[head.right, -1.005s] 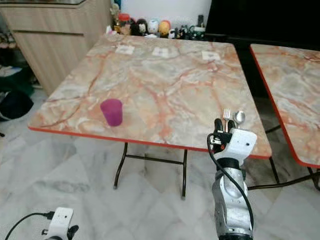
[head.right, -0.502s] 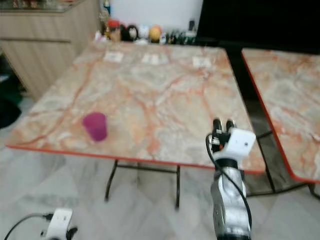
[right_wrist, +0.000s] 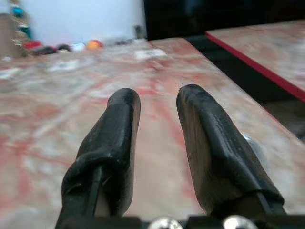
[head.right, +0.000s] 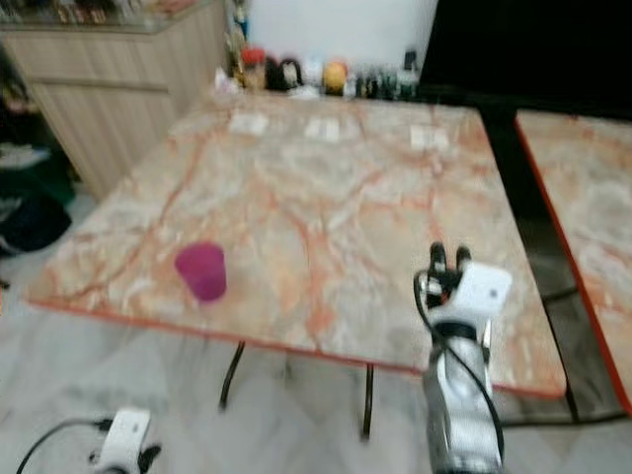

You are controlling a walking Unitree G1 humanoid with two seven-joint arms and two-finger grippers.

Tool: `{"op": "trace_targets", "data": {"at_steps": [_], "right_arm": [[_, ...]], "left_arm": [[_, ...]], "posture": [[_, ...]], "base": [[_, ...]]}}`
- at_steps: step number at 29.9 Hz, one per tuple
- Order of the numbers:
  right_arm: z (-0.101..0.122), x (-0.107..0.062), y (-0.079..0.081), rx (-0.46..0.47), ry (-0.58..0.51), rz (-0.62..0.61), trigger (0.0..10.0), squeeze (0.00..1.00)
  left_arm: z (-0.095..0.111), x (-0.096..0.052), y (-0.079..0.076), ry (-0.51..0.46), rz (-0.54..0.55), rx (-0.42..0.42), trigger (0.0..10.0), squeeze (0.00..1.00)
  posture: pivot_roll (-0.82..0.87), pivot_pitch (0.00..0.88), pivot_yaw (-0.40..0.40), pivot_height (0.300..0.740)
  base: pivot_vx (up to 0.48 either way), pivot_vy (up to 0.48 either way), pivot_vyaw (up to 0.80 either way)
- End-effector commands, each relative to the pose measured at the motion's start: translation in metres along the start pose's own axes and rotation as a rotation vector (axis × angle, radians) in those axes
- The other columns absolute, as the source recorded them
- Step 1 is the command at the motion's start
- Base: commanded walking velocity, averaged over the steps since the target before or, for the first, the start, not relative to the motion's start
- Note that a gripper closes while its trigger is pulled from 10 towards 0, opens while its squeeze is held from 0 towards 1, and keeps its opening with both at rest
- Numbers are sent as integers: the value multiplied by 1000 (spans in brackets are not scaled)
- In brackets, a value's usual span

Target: Setting the table

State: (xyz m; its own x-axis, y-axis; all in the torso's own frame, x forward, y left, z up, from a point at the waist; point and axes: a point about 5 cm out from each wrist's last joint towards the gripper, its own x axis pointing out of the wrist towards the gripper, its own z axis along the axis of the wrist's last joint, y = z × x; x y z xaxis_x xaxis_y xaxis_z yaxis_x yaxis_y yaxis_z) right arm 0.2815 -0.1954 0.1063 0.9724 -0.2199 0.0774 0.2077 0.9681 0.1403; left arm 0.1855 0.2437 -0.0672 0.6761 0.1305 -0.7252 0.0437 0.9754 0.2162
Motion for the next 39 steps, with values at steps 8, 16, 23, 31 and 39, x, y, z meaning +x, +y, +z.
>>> {"op": "trace_targets", "data": {"at_steps": [8,16,23,31,39], "right_arm": [[6,1,0,16,-34,-16,10000,0],[0,5,-2,11,9,-42,10000,0],[-13,7,-23,58,116,-170,10000,310],[-32,16,-31,69,267,-212,10000,0],[-40,27,-26,62,364,-166,10000,0]], "left_arm": [[-2,0,-2,9,-5,20,10000,0],[-2,0,-1,11,-5,27,10000,0],[-1,0,-2,12,-9,30,10000,0],[-2,0,-3,17,-10,28,10000,0],[-1,0,-1,16,-7,26,10000,0]], "posture": [[68,0,-23,740],[70,0,-24,740],[70,0,-22,740],[72,0,-22,740],[71,0,-18,740]], "base": [[0,-224,-350],[0,0,0],[0,0,0],[0,0,0],[0,0,0]]}}
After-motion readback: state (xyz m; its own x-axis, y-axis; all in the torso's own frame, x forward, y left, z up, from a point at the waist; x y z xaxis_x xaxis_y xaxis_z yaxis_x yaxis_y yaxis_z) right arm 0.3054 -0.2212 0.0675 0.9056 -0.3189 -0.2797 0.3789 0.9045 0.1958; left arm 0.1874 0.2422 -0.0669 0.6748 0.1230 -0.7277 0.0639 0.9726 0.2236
